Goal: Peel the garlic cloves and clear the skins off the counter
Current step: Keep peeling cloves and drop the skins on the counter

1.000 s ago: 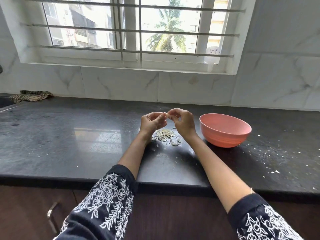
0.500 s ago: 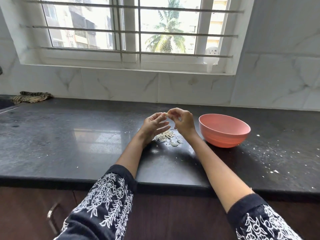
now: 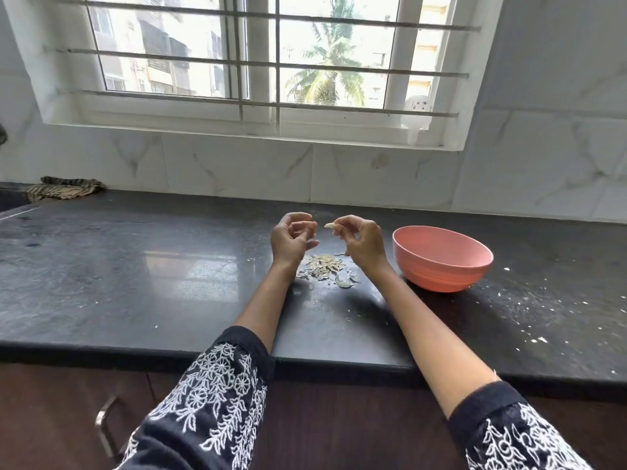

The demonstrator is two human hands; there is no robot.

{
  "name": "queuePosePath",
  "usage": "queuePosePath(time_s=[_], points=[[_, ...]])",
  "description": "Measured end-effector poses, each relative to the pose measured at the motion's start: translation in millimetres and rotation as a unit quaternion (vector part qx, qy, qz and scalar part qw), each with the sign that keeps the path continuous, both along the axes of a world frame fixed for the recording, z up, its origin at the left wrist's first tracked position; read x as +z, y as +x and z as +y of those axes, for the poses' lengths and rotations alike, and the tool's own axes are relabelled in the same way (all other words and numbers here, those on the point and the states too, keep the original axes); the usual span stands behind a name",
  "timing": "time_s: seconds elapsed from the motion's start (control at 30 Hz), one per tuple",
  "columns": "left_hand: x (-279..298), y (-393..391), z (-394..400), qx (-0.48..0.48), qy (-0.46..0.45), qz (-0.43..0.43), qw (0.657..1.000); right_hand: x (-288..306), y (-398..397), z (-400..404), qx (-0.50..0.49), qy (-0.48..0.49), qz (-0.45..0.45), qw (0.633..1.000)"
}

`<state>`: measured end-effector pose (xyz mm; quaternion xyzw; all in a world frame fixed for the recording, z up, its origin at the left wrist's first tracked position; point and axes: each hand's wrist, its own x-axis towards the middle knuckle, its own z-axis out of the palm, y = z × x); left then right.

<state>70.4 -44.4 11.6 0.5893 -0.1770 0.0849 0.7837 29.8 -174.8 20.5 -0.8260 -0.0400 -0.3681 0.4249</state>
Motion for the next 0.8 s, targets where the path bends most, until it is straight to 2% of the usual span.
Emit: queuePosePath(time_s=[0.1,0.27,0.53,0.8], points=[[-5.1,-0.1,-1.2,0.097,0.157,-0.150,0.971,0.3,-0.6,0.3,-0.014,-0.001,0.004,1.000],[-6.6,-3.0,0.6,0.149,0.267,-0.242,0.921,-2.0,0.5,0.5,-0.042,-0.032,0.025,0.998],[-6.5,-2.9,-0.3,0.127,0.283,-0.265,0.913,-2.4,1.4,2.4,-0.058,-0.032,0.046,0.997],[-4.8,-8.4,-0.7,0.149,0.312,-0.278,0.897,-2.3,-0.2,4.5,-0.038,0.006,0.050,0.998]])
